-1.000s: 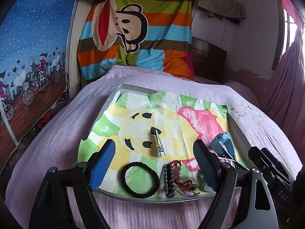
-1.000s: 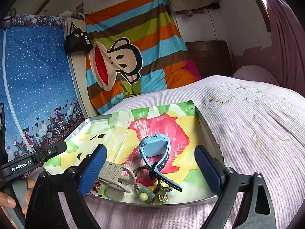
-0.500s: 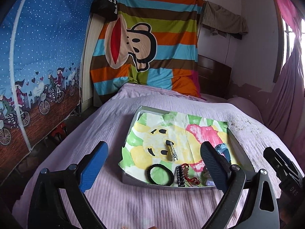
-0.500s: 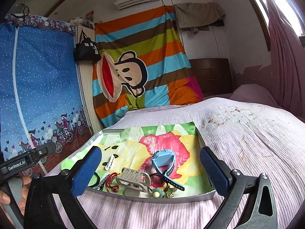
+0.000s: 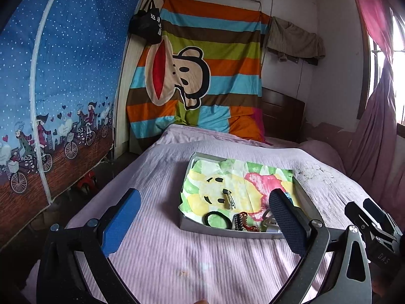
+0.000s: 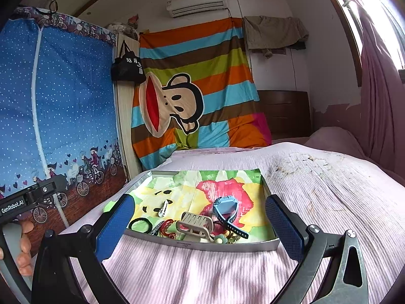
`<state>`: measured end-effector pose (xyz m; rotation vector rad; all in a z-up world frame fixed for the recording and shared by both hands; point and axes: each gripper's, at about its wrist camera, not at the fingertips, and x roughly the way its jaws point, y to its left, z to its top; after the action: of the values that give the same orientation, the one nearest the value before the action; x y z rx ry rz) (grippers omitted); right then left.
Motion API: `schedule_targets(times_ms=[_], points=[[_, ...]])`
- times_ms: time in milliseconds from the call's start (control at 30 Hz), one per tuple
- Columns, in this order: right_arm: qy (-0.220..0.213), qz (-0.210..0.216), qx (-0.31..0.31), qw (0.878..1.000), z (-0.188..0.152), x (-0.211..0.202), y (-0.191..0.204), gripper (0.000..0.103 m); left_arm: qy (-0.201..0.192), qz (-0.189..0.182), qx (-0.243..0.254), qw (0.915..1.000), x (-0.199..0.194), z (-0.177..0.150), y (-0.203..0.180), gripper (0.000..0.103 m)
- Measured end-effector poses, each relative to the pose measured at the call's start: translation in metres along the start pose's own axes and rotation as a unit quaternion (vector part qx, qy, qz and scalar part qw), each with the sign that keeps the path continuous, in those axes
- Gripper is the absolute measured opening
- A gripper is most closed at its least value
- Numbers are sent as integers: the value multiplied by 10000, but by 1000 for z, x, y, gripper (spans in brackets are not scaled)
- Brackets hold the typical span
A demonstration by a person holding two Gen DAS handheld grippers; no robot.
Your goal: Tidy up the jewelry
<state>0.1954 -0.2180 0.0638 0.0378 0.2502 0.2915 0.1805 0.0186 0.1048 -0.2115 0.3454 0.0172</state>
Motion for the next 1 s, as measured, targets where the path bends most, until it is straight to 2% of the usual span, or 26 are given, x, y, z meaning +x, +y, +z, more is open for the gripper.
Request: schedule_targets(times_ms=[433,767,1000], points=[[-178,108,-42,9998,-18,-54,15,103,-182,-81,73,9998,-67,-21,2,100],[-125,30,-90,9999,-45,-86,22,103,-226,-105,45,9997,-98,-49,13,101],[-144,86,-142,9998,-62,-108,33,103,-260,-113,197,9994,-116,-71,18,101]])
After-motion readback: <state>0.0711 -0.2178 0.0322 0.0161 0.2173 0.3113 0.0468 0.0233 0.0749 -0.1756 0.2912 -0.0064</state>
